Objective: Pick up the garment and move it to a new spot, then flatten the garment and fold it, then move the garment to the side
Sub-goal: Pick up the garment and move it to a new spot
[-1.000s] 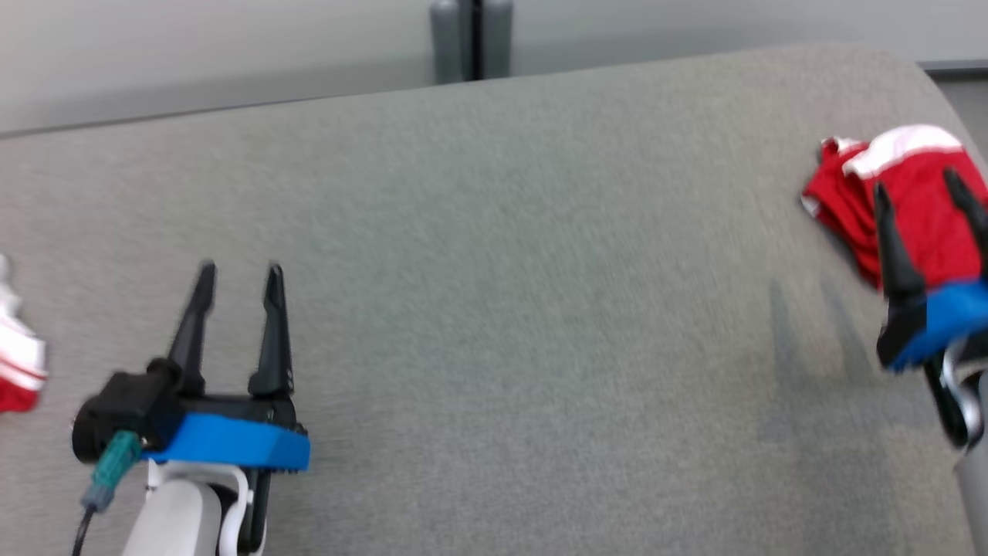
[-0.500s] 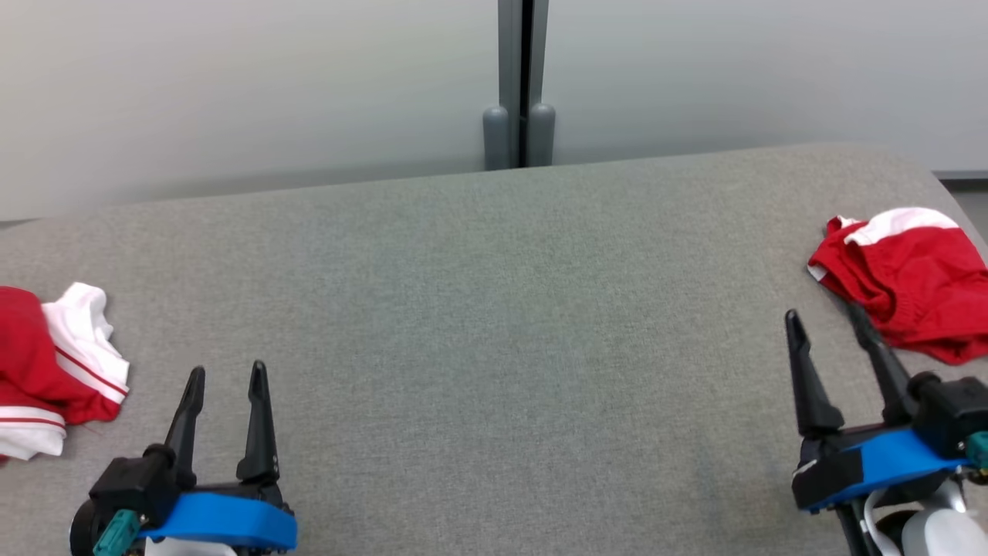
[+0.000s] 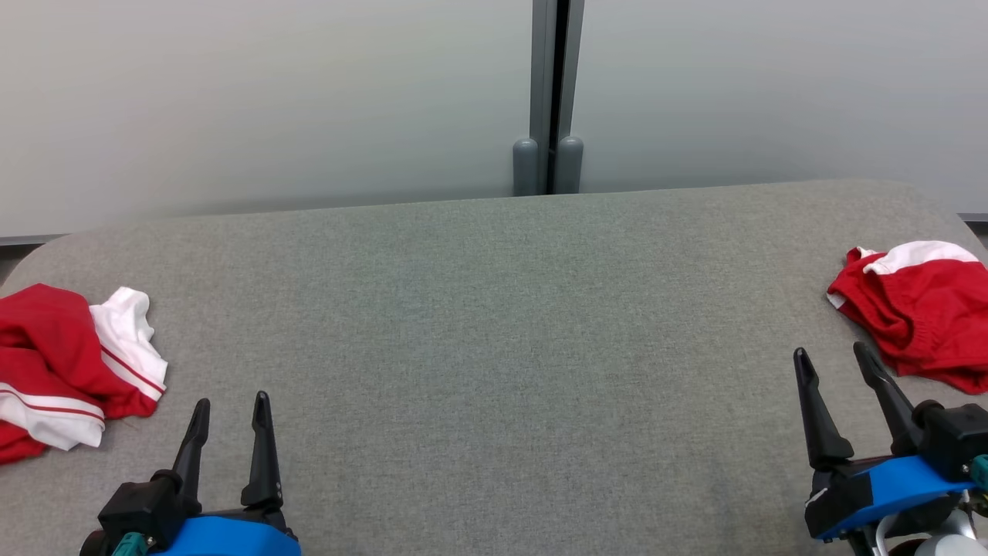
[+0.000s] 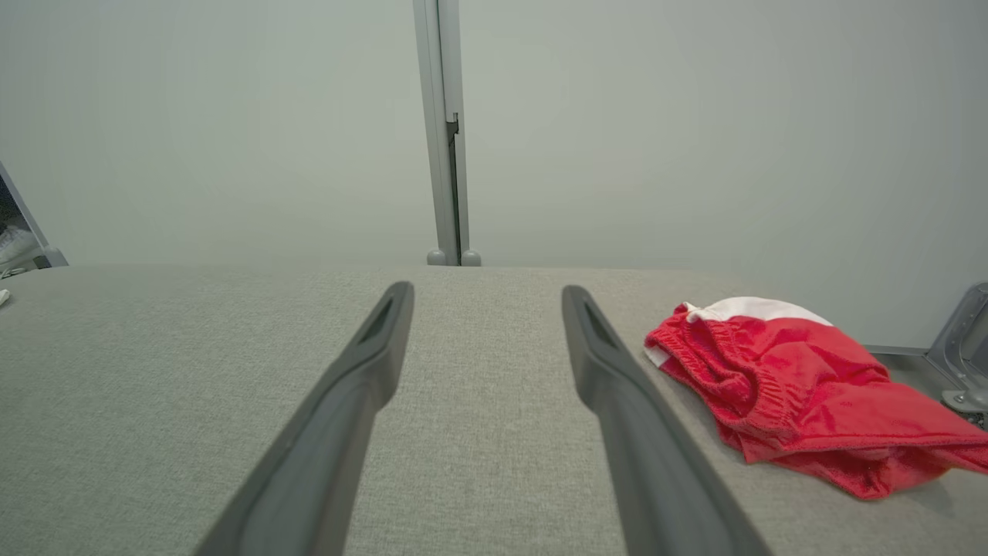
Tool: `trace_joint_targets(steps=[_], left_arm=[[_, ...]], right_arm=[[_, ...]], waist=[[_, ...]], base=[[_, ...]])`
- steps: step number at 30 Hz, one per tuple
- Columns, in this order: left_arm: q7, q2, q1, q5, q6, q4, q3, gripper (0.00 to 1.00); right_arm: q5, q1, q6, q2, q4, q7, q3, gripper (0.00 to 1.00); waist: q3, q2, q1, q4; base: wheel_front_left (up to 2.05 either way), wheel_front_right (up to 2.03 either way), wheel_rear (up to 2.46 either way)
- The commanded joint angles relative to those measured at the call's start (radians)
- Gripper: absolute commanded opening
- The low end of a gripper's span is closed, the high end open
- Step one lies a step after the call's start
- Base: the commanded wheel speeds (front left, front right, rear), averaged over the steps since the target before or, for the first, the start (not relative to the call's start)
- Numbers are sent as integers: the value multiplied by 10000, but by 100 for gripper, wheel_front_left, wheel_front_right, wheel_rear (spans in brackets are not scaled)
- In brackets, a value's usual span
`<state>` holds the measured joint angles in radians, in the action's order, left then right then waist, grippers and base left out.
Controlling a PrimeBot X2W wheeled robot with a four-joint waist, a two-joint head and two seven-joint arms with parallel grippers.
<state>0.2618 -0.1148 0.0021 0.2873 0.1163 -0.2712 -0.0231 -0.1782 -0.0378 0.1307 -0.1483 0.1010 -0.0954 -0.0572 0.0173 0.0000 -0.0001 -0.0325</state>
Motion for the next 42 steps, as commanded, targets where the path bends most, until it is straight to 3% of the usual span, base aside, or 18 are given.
trace_joint_targets(steps=[1, 11, 29, 35, 42], left_arm=[[43, 20, 86, -67, 63, -18, 29, 100], [45, 86, -203, -187, 96, -103, 30, 100], [42, 142, -217, -344, 124, 201, 236, 100], [44, 122, -187, -348, 138, 289, 353, 100], [44, 164, -114, -376, 150, 360, 501, 100]], right_arm=[[-69, 4, 2, -69, 40, -58, 41, 100], [-165, -401, 2, -190, 632, -197, 311, 100], [-232, -549, 3, -130, 1271, -838, 533, 100], [-97, -674, 3, -1, 1361, -848, 710, 100], [-20, -802, 3, -48, 1353, -783, 701, 100]], waist=[[25, 0, 1, -6], [214, 0, 1, 363], [463, 0, 1, 3710], [586, 0, 1, 4328], [705, 0, 1, 4524]], base=[[0, 0, 0], [0, 0, 0], [0, 0, 0], [0, 0, 0], [0, 0, 0]])
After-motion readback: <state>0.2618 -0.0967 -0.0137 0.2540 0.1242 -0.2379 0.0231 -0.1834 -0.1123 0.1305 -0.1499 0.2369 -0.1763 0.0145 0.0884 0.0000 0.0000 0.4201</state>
